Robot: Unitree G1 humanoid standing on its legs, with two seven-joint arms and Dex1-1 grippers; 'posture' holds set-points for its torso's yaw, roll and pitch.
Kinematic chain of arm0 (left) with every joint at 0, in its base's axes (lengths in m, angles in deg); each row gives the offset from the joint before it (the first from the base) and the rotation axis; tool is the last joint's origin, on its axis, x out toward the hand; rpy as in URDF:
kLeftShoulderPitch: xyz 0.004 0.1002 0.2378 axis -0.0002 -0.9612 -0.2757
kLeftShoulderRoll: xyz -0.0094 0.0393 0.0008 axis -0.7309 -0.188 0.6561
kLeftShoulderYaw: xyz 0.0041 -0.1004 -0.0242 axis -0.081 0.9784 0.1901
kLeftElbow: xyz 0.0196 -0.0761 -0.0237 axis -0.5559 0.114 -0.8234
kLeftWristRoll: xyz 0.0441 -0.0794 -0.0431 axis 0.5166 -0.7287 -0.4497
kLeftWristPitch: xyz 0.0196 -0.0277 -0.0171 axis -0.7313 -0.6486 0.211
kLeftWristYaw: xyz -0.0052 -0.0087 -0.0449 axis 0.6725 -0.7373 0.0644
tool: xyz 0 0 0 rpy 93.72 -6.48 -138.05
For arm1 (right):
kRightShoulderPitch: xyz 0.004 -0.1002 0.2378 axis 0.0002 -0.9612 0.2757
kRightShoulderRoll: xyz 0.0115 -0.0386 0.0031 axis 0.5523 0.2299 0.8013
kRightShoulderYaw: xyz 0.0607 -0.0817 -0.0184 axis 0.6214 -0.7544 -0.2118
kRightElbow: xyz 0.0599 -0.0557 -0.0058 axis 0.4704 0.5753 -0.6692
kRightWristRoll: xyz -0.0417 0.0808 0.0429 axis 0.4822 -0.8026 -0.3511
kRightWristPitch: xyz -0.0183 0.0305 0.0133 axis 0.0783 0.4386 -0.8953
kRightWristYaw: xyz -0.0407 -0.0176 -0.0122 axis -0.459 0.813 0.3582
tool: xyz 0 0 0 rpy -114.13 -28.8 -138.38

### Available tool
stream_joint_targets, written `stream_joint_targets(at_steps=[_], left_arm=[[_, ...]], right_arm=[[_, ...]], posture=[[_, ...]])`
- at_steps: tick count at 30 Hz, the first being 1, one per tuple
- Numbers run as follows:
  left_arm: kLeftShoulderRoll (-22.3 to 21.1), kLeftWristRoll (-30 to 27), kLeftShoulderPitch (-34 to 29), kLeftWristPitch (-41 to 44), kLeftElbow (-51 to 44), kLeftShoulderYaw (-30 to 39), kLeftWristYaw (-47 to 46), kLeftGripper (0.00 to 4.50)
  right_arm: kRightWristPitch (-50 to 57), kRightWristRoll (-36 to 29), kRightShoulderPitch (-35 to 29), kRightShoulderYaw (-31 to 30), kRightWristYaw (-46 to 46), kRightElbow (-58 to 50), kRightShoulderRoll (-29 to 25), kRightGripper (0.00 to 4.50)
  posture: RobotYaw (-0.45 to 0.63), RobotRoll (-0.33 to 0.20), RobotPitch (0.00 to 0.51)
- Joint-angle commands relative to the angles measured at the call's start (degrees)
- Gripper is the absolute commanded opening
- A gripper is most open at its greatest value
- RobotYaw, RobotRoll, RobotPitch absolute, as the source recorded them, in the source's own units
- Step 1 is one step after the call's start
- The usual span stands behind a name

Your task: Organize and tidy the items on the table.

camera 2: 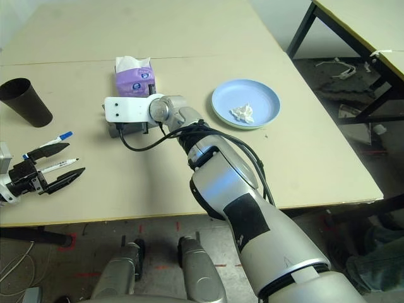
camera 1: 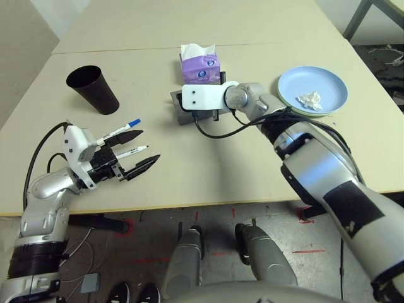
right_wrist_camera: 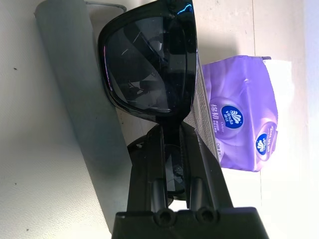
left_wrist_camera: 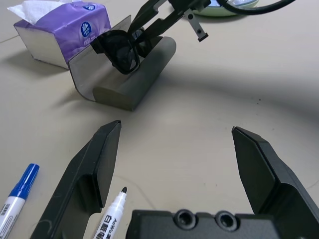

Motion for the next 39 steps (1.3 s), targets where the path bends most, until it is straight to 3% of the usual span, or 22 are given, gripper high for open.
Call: stream_joint_targets(at_steps=[1, 13, 18, 24, 27, 32, 36, 39], left_arm=[[0.23, -0.11, -0.31, -0.37, -1.09, -0.26, 0.53, 4.50], [0.57, 0.14, 0.14, -0.40, -1.00, -0.42, 0.51, 4.50], [0.98, 0.17, 1.01, 0.18, -0.18, -0.29, -0.45, 4.50], [0.90, 1.48, 4.96, 3.32, 2.07, -0.15, -4.81, 4.50], [1.06, 2.53, 7.42, 6.15, 3.38, -0.22, -8.72, 4.50], [1.41, 7.53, 14.39, 8.29, 8.15, -1.36, -17.13, 4.50], [1.22, 13.25, 22.46, 6.42, 17.46, -3.42, -22.16, 4.50], [1.01, 16.32, 26.71, 4.97, 23.56, -4.90, -23.41, 4.50]], right_arm=[[0.72, 0.79, -1.39, -0.59, -0.37, 0.91, 1.01, 0.50], [1.27, 0.44, -1.50, 0.08, -0.41, 0.81, 0.87, 4.46], [1.49, -1.59, -1.00, 1.95, -2.98, 0.19, 0.07, 4.46], [7.81, -17.37, -3.56, 12.77, -30.45, -12.54, -6.89, 4.46], [16.92, -23.65, -8.96, 15.93, -40.07, -26.79, -12.59, 4.46], [33.32, -34.06, -22.07, 23.94, -44.06, -48.71, -22.41, 4.46], [32.98, -41.99, -37.12, 31.89, -42.44, -59.34, -27.10, 4.46], [30.27, -45.42, -44.16, 36.17, -39.75, -62.71, -27.76, 4.46]], posture=[[-0.10, 0.000, 0.195], [-0.11, 0.000, 0.197], [-0.11, 0.000, 0.195], [-0.12, 0.000, 0.204], [-0.13, 0.000, 0.208], [-0.16, 0.000, 0.211], [-0.19, 0.000, 0.209], [-0.22, 0.000, 0.208]])
